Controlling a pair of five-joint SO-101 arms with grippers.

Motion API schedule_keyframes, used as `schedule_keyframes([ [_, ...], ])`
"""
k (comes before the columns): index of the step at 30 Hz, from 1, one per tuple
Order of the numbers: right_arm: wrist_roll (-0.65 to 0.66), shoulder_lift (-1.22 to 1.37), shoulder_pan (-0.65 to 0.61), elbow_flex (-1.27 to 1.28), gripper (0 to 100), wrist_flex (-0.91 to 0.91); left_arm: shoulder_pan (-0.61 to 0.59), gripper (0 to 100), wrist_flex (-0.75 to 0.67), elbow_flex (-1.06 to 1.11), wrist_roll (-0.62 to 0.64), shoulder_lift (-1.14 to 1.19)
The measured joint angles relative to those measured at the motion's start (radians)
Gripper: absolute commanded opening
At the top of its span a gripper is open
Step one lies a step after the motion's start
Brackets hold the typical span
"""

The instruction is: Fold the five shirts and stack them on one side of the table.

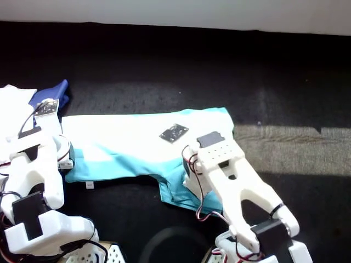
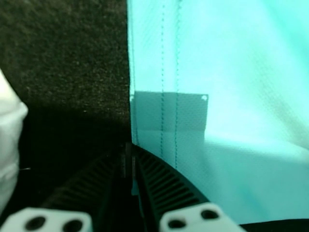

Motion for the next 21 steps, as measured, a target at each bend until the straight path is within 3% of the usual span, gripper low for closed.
schedule_keyframes([
  [9, 0.02, -0.359, 0.028, 0.061, 0.7, -0.063, 0.0, 1, 0.0, 0.0, 0.0, 0.0],
  [15, 0.071, -0.336, 0.19, 0.245, 0.7, -0.245, -0.021, 1, 0.017, -0.011, 0.0, 0.002],
  [21, 0.144, -0.224, 0.259, 0.376, 0.7, -0.367, -0.087, 1, 0.129, -0.124, -0.109, 0.008],
])
